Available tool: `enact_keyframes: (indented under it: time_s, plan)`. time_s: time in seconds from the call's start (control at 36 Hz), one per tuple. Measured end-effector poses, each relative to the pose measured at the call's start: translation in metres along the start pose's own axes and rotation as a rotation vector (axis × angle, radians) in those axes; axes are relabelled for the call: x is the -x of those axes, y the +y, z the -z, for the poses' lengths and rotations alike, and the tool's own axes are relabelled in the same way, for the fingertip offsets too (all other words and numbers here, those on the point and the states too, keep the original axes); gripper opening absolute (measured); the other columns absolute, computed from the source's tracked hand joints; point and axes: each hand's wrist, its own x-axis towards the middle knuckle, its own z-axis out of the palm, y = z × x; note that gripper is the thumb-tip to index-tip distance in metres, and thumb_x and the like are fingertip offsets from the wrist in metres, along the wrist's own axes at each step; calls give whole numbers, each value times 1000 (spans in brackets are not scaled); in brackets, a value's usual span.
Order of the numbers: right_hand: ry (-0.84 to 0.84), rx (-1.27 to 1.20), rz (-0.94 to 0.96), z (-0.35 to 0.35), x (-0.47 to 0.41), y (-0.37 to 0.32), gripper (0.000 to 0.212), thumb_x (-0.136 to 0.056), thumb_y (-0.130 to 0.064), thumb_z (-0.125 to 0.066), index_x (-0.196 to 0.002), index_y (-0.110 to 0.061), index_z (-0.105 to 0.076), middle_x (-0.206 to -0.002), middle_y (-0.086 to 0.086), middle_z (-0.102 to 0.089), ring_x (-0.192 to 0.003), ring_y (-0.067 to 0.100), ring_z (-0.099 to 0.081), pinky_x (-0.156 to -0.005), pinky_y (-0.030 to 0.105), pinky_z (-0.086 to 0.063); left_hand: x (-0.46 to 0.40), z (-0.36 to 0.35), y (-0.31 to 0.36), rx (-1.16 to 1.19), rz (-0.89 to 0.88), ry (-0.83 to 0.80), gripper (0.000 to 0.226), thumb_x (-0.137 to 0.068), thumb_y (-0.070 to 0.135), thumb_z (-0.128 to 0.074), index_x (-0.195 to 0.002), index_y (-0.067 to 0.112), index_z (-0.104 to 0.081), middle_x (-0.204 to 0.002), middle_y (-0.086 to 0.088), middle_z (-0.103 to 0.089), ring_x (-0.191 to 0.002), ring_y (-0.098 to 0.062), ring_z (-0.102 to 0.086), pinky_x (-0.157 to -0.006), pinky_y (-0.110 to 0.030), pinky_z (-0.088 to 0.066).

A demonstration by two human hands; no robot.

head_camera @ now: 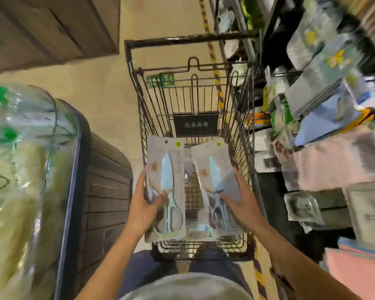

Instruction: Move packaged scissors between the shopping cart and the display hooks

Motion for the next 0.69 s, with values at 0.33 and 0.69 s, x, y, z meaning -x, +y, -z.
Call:
enact_keyframes:
  time_s: [0.33,0.69]
  plan:
    - [274,-239,173,6,80,-67,83,-88,-16,-76,-155,-35,-30,-148,-13,-51,-131,5,-55,-103,29,-51,34,32,54,40,-225,-61,85,-90,22,-74,-153,50,-25,-156,27,-36,-143,-5,-40,-115,-45,-42]
    - [609,-398,115,-67,205,-59,83,-89,-2,-73,-155,-29,-32,-145,-18,-52,-125,-3,-57,-89,14,-52,48,60,28,144,-299,-400,87,-88,10,-73,-154,43,-27,-155,20,-39,-134,-1,-49,-99,-23,-53]
